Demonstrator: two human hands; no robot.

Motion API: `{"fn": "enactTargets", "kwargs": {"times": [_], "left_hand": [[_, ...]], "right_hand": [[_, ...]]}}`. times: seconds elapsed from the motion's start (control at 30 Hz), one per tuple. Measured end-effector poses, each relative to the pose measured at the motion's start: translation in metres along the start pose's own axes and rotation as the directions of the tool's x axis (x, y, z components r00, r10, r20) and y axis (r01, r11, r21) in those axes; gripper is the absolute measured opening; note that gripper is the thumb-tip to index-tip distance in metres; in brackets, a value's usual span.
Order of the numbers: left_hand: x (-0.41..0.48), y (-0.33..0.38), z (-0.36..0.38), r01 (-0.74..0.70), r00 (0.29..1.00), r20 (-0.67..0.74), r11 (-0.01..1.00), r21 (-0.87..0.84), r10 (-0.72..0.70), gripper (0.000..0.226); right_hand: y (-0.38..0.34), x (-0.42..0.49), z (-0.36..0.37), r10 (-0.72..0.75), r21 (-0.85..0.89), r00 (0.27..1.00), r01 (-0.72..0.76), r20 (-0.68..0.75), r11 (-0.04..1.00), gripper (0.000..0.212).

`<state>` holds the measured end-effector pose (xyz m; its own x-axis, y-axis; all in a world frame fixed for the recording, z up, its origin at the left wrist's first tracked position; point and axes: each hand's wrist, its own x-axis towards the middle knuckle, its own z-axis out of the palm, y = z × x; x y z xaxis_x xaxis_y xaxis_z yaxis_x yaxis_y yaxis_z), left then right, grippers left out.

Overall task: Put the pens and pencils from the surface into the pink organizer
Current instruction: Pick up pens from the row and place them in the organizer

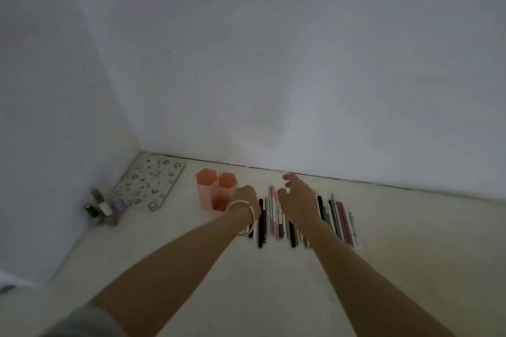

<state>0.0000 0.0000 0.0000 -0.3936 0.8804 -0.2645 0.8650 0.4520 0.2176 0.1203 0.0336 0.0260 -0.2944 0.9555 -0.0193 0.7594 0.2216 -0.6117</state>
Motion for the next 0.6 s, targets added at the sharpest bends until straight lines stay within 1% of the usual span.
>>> {"fn": "enactTargets", "kwargs": {"times": [0.03,0.07,0.1,0.17,0.3,0.43,0.6], "left_hand": [[0.006,0.003,0.01,0.006,0.999,0.039,0.999,0.045,-0.008,0.027],[0.013,0.005,0.022,0.036,0.998,0.05,0.999,0.028,-0.037,0.03],[0.015,0.006,0.032,0.058,0.996,0.061,0.997,0.049,-0.061,0.032],[0.021,0.01,0.048,0.076,0.996,0.047,0.994,0.081,-0.08,0.032],[0.038,0.01,0.069,0.1,0.994,0.043,0.989,0.112,-0.105,0.032],[0.048,0.006,0.083,0.134,0.99,0.044,0.99,0.052,-0.136,0.034],[0.055,0.006,0.092,0.187,0.982,0.014,0.982,-0.026,-0.186,0.035]], "right_hand": [[0.008,0.01,0.006,0.007,0.031,1.0,-0.007,0.004,1.0,0.036],[0.012,0.017,0.011,0.001,0.057,1.0,-0.001,0.008,0.998,0.034],[0.016,0.02,0.014,-0.012,0.068,1.0,0.011,0.012,0.998,0.033],[0.024,0.029,0.024,-0.019,0.089,0.999,0.016,0.031,0.996,0.031],[0.036,0.044,0.04,-0.029,0.145,0.999,0.027,0.014,0.989,0.03],[0.045,0.053,0.05,-0.04,0.178,0.999,0.036,0.019,0.983,0.029],[0.054,0.063,0.057,-0.016,0.201,0.999,0.009,0.03,0.98,0.028]]}}
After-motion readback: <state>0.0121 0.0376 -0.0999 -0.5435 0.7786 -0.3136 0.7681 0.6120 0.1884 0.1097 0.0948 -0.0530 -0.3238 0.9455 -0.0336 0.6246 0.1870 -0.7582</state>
